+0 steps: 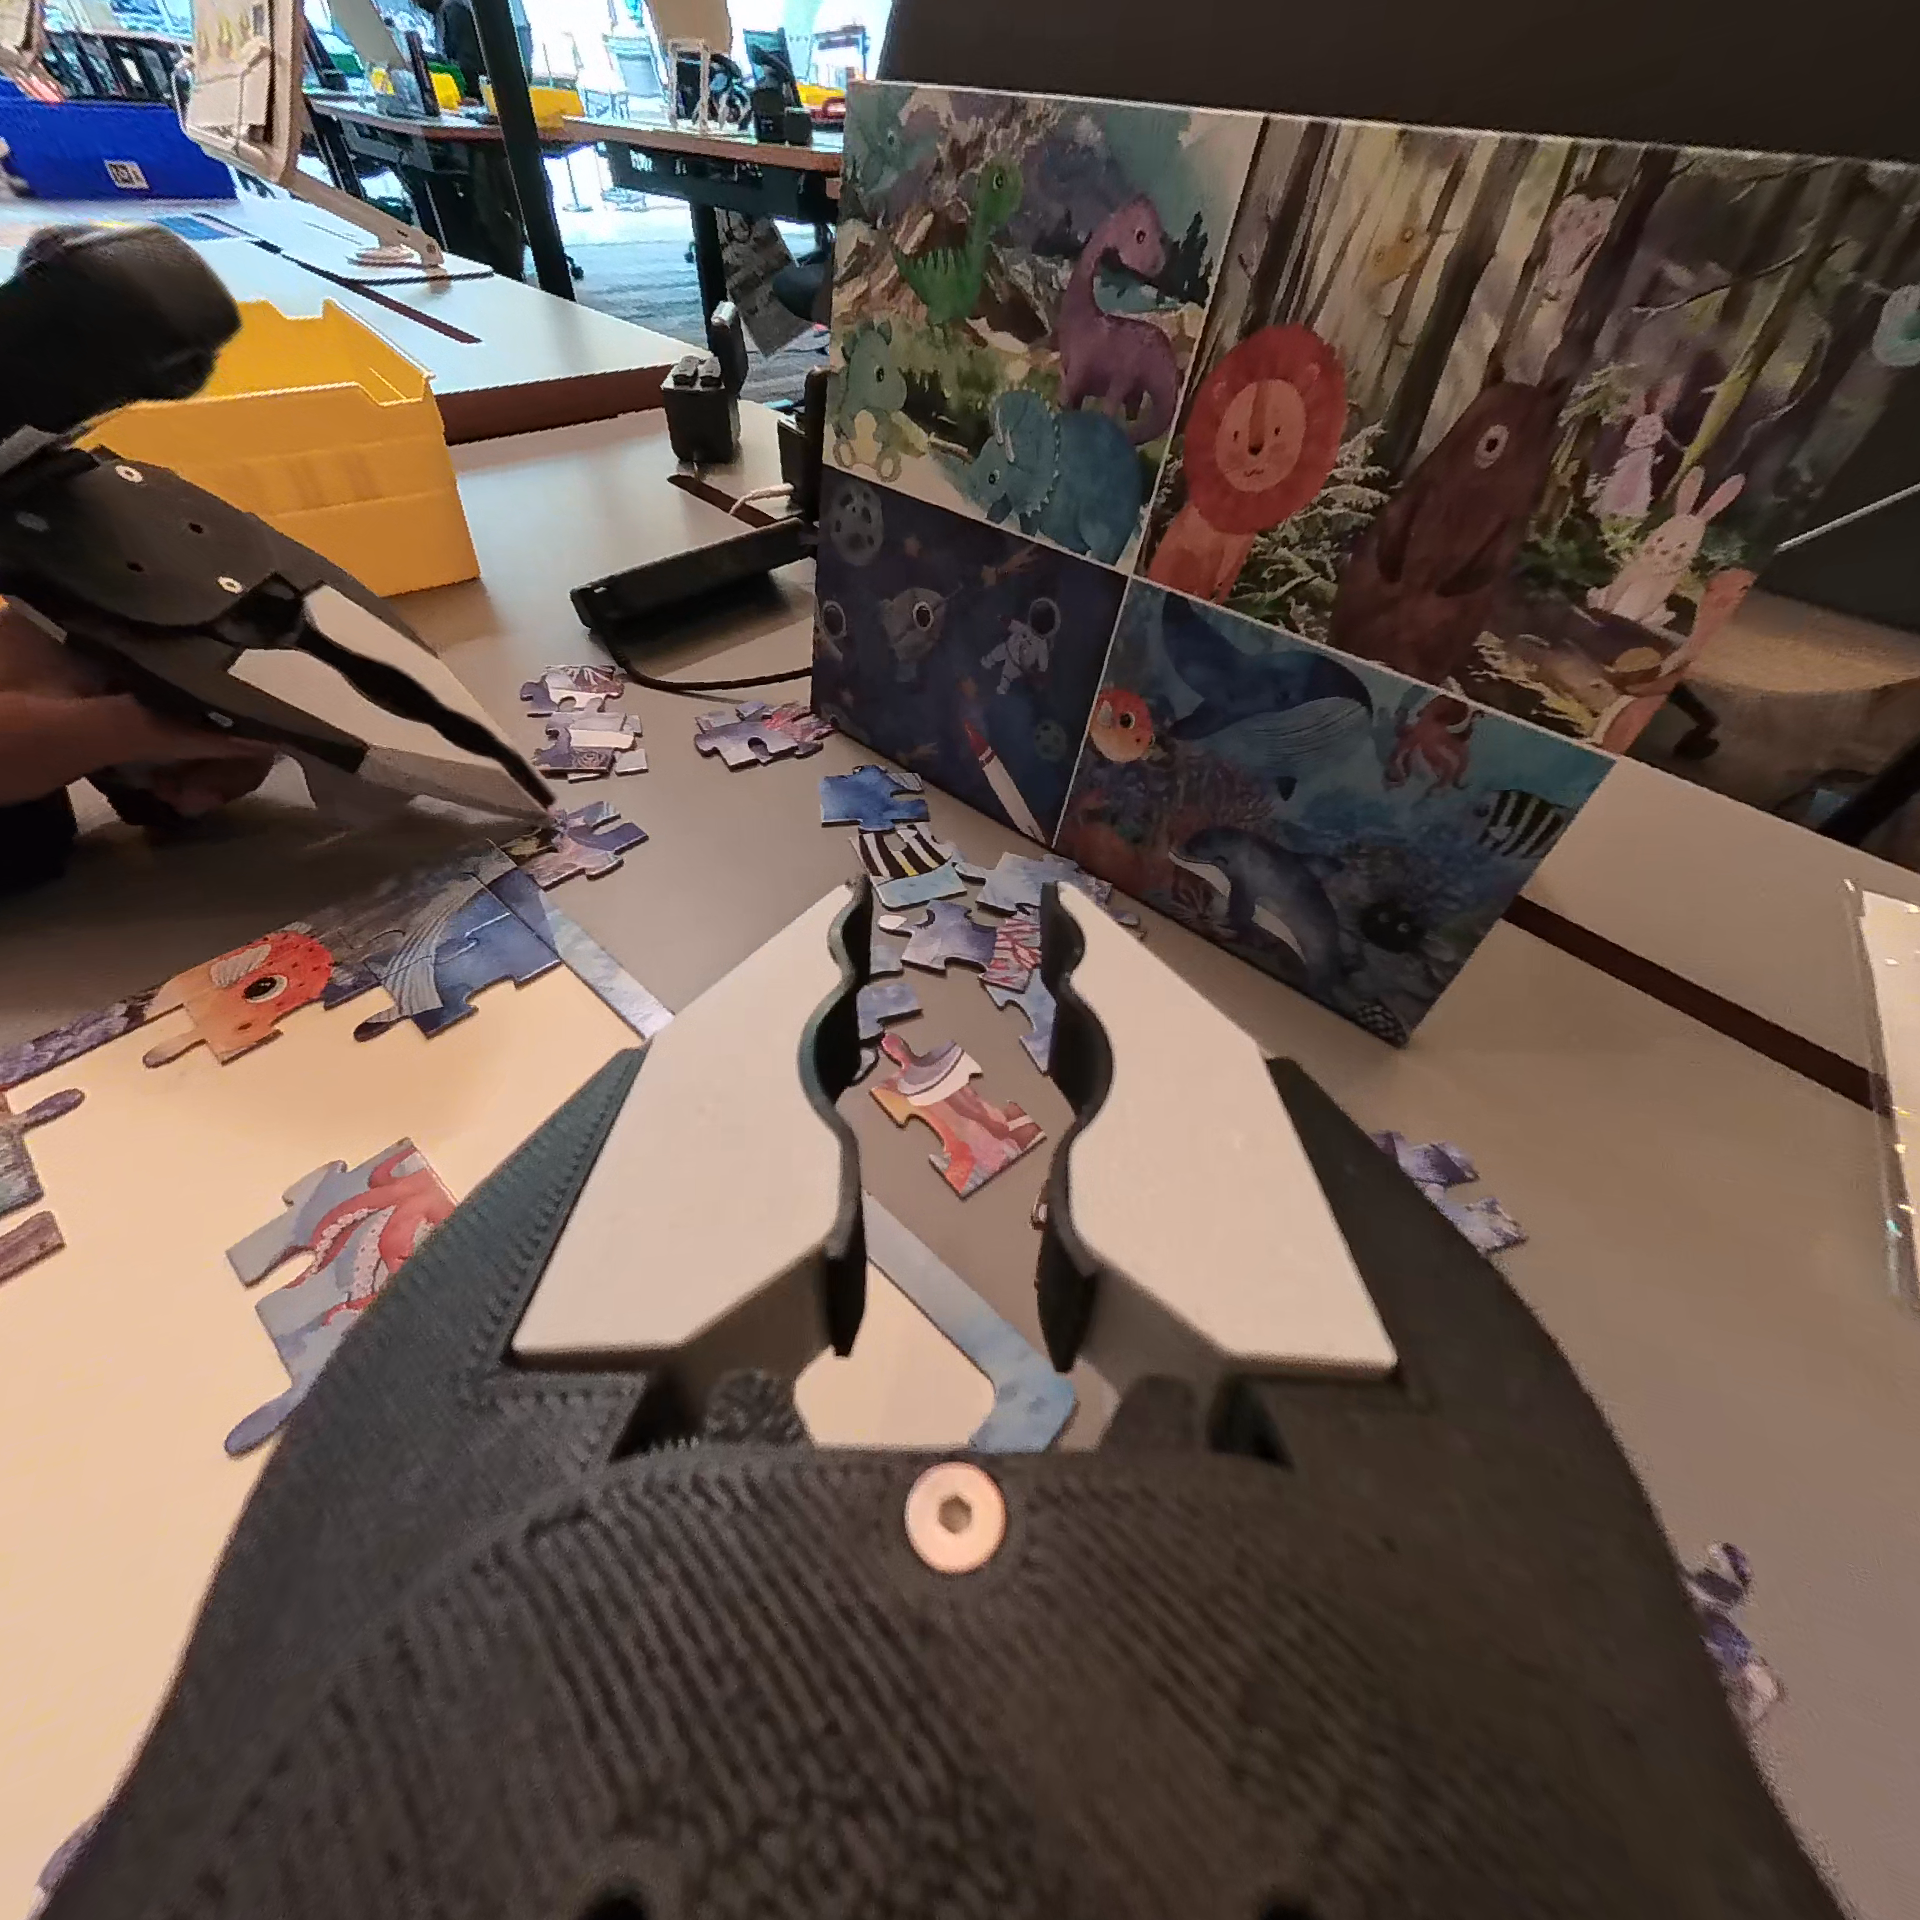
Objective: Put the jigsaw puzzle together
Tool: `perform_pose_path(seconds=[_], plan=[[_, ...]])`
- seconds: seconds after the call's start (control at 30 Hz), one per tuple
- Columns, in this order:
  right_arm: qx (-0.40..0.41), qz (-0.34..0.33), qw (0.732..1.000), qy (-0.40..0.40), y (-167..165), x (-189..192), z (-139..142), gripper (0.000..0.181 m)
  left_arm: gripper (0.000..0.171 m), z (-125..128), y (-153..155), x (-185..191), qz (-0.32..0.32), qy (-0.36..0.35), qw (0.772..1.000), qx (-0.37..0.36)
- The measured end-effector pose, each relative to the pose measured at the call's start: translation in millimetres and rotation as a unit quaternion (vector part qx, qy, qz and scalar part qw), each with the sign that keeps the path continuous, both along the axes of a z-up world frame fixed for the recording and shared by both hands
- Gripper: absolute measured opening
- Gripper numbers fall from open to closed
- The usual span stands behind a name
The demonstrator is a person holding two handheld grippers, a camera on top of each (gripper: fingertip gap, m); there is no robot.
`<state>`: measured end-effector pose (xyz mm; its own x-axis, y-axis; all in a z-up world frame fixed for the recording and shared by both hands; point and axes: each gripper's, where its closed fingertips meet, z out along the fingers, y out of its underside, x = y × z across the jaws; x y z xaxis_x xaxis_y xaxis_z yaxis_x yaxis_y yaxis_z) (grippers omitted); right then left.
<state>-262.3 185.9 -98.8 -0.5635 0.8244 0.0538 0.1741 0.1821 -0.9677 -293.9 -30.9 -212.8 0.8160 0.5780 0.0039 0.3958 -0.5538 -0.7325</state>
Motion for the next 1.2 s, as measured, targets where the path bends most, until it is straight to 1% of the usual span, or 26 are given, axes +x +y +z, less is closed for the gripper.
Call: perform_pose_path(seconds=[0.1,0.17,0.27,0.43,0.57,0.83,1.2], plan=[[-0.002,-0.001,1.000,0.000,0.5,-0.1,0.2,0.031,0.005,8.1,-2.4,-3.2,0.011,0.003,0.999,0.030],[-0.002,0.000,1.000,0.000,0.0,0.1,0.1,0.031,0.007,11.5,-4.2,-5.0,0.018,-0.007,0.998,0.053],[0.001,0.001,1.000,0.000,-1.3,0.5,-0.1,0.030,0.010,12.6,-6.6,-7.8,0.029,-0.018,0.997,0.066],[0.003,0.004,1.000,0.002,-3.3,1.4,0.3,0.031,0.014,5.2,-3.6,-4.8,0.017,-0.021,0.999,0.038],[0.005,0.005,1.000,0.001,-4.2,1.6,-0.4,0.031,0.014,1.5,-2.5,-3.5,0.012,-0.009,1.000,0.014],[0.007,0.006,1.000,-0.002,-4.9,1.2,-2.8,0.031,0.015,3.1,-1.9,-2.9,0.009,-0.010,1.000,0.020],[0.008,0.003,1.000,-0.003,-3.5,0.6,-3.7,0.031,0.018,0.3,-0.2,-0.3,-0.001,-0.002,1.000,0.004]])
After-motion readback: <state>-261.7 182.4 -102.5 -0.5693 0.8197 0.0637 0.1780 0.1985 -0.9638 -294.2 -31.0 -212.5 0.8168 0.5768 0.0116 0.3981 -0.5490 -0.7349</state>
